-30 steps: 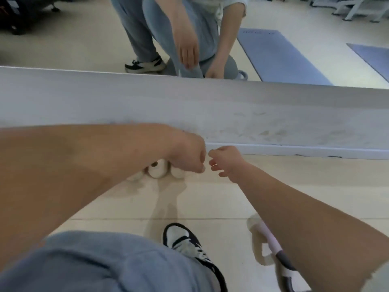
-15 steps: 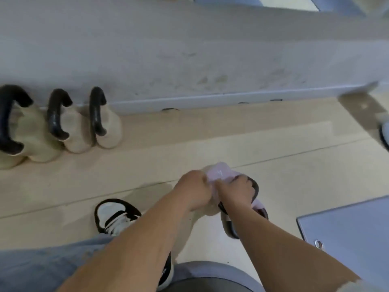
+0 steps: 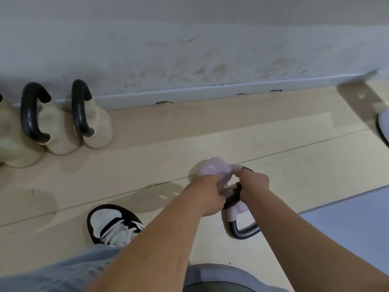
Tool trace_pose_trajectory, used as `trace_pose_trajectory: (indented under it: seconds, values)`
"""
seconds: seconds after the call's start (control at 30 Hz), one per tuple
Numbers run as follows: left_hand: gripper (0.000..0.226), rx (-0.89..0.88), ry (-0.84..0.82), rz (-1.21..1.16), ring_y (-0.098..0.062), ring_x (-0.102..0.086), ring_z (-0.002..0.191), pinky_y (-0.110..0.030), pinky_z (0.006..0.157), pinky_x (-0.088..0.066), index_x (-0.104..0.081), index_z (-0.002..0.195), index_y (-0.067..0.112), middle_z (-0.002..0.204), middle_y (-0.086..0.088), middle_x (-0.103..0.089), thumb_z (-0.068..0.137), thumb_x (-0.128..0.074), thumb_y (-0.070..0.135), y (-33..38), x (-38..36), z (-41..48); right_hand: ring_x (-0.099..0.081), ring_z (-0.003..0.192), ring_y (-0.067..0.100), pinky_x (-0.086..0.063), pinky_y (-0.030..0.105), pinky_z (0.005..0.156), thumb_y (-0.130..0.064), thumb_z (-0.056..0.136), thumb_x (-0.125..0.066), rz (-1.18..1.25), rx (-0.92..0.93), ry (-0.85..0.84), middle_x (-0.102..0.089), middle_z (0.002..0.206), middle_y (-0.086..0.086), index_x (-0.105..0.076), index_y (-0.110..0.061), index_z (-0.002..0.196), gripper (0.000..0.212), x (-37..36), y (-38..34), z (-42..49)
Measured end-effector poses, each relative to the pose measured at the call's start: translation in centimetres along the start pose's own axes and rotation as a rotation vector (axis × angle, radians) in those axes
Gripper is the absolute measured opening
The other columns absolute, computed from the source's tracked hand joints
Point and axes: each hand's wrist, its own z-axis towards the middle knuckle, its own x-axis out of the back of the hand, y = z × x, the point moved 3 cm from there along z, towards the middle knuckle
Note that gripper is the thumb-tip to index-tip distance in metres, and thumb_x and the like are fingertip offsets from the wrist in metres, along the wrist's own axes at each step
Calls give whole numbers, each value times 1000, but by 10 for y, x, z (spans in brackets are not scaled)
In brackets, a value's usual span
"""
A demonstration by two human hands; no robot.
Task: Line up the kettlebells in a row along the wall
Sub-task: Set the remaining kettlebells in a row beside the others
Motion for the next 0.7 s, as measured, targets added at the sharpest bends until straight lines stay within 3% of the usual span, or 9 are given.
trace_pose_trajectory:
  seconds: [0.1, 0.17, 0.27, 0.33, 0.4, 0.47, 0.6, 0.7]
  values:
    - [30, -43, 168, -70, -19, -59, 94, -26, 73, -42, -52, 120, 28, 106, 6, -57, 92, -62, 30, -13, 11, -3, -61, 67, 32, -58, 42, 65, 5, 84, -64, 229, -28, -179, -60, 80, 18, -62, 5, 104, 20, -47, -34, -10]
    - [31, 41, 311, -156, -22, -59, 91, -35, 78, -50, -51, 121, 21, 106, 3, -57, 93, -59, 34, -32, 33, -8, -56, 63, 29, -54, 38, 55, 6, 87, -55, 187, 4, -254, -57, 87, 18, -57, 2, 120, 34, -95, -57, -25]
    - [19, 186, 367, -284, -24, -55, 91, -35, 87, -50, -50, 113, 21, 109, -2, -58, 100, -51, 34, -57, 60, -10, -46, 57, 24, -43, 28, 50, 4, 88, -50, 42, 52, -275, -55, 89, 15, -56, -3, 133, 46, -146, -76, -45]
    - [18, 233, 381, -397, -25, -59, 93, -37, 91, -54, -51, 113, 21, 113, -6, -61, 99, -50, 33, -69, 79, -8, -42, 55, 24, -39, 29, 51, 5, 90, -48, 4, 63, -322, -50, 84, 14, -57, -7, 120, 33, -168, -85, -59]
    - [21, 235, 371, -536, -28, -66, 91, -42, 88, -59, -56, 113, 18, 104, -5, -63, 97, -50, 30, -74, 89, -4, -44, 56, 24, -42, 34, 54, 3, 93, -47, -13, 73, -346, -48, 80, 13, -56, -7, 107, 20, -182, -92, -66]
    - [24, 222, 400, -678, -24, -65, 84, -41, 83, -61, -56, 119, 26, 97, -2, -62, 96, -51, 26, -77, 98, -3, -46, 55, 25, -45, 36, 56, 3, 93, -45, -28, 84, -429, -48, 79, 13, -55, -5, 101, 15, -203, -102, -78]
    - [30, 273, 574, -834, -22, -59, 80, -30, 72, -51, -55, 123, 23, 97, 0, -61, 94, -57, 22, -97, 118, 1, -47, 56, 25, -44, 36, 57, 10, 93, -48, -112, 176, -572, -50, 82, 14, -56, -5, 91, 16, -253, -119, -105]
    - [28, 286, 665, -1000, -16, -56, 72, -24, 59, -43, -59, 116, 27, 98, -2, -63, 92, -55, 14, -111, 138, 1, -50, 57, 25, -46, 36, 57, 7, 96, -51, -174, 222, -623, -53, 88, 16, -59, -5, 98, 14, -282, -126, -120]
